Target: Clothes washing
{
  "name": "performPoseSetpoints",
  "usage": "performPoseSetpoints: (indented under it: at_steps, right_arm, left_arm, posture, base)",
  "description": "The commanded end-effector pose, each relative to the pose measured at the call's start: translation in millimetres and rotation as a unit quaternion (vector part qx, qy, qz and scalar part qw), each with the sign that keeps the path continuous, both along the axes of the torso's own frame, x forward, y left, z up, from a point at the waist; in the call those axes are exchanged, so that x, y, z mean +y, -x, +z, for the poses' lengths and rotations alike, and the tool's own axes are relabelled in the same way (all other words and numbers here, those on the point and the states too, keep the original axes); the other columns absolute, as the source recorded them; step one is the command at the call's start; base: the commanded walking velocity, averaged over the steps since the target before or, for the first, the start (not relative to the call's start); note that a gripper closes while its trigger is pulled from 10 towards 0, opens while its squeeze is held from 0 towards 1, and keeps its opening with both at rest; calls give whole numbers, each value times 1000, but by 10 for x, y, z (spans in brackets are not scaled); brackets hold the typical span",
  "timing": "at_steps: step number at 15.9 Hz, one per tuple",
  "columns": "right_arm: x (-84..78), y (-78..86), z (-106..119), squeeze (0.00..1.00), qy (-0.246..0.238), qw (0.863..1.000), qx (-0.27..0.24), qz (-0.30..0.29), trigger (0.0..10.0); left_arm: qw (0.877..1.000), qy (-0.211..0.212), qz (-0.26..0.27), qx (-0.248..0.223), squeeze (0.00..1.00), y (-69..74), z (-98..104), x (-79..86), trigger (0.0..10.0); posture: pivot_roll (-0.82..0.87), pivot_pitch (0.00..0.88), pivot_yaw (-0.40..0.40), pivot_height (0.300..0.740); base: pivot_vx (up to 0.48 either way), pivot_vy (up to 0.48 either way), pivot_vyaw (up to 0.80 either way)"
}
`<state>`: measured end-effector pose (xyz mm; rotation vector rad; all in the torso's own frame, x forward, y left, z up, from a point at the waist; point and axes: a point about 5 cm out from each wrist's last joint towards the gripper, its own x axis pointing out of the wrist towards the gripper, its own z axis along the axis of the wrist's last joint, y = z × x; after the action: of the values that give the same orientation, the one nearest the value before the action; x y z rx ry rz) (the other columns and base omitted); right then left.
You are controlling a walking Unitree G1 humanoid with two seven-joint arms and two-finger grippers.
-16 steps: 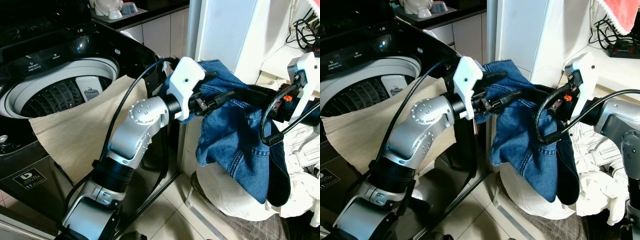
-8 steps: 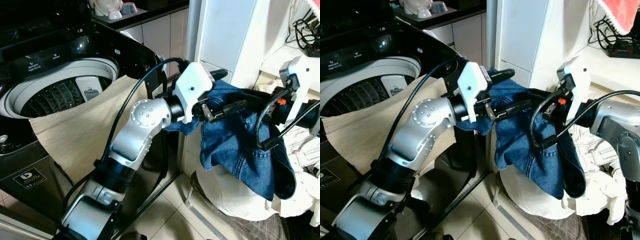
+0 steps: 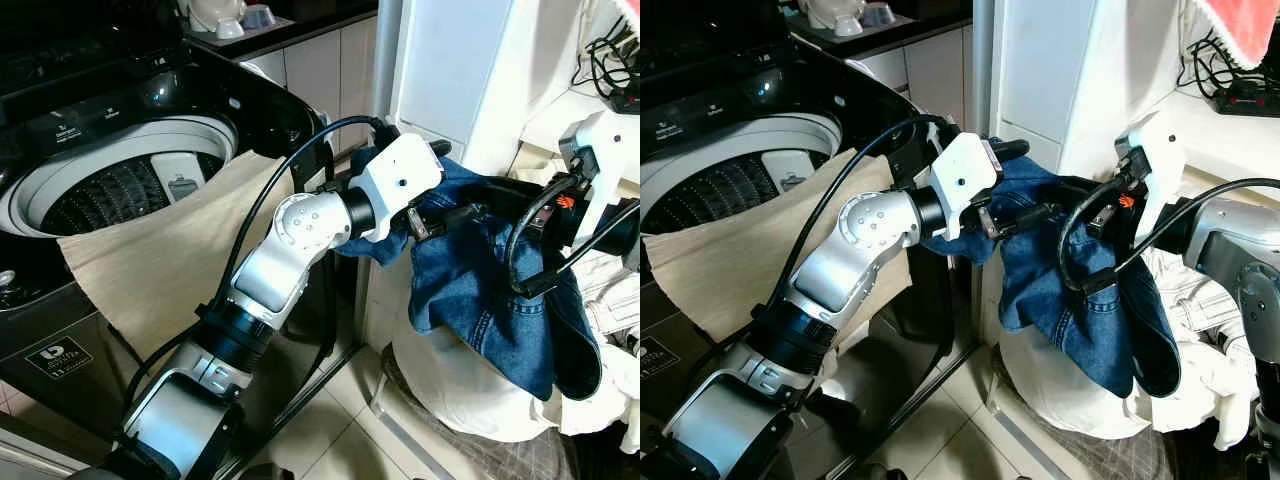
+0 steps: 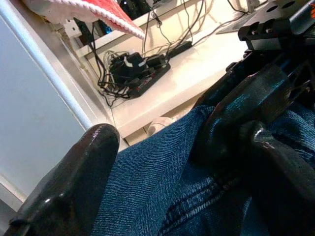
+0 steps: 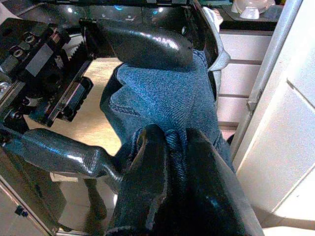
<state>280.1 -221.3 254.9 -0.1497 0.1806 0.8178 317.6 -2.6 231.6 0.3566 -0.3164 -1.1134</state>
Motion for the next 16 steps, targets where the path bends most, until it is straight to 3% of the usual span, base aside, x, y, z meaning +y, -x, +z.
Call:
performPoseSetpoints:
  at_steps: [1,16]
  right_arm:
    - [98,64,91,0,-1,999,-21,40,0]
    - [120,70,111,0,9,998,-25,55,0]
  left_arm:
    - [999,-11,45,28,0,-119,-94,160,0]
    - [998,-22,42,41,0,-91,-182,302,0]
  posture:
    - [-101,0,71,740]
    - [-102,0,54,740]
  base:
    - [0,0,0]
    - [0,0,0]
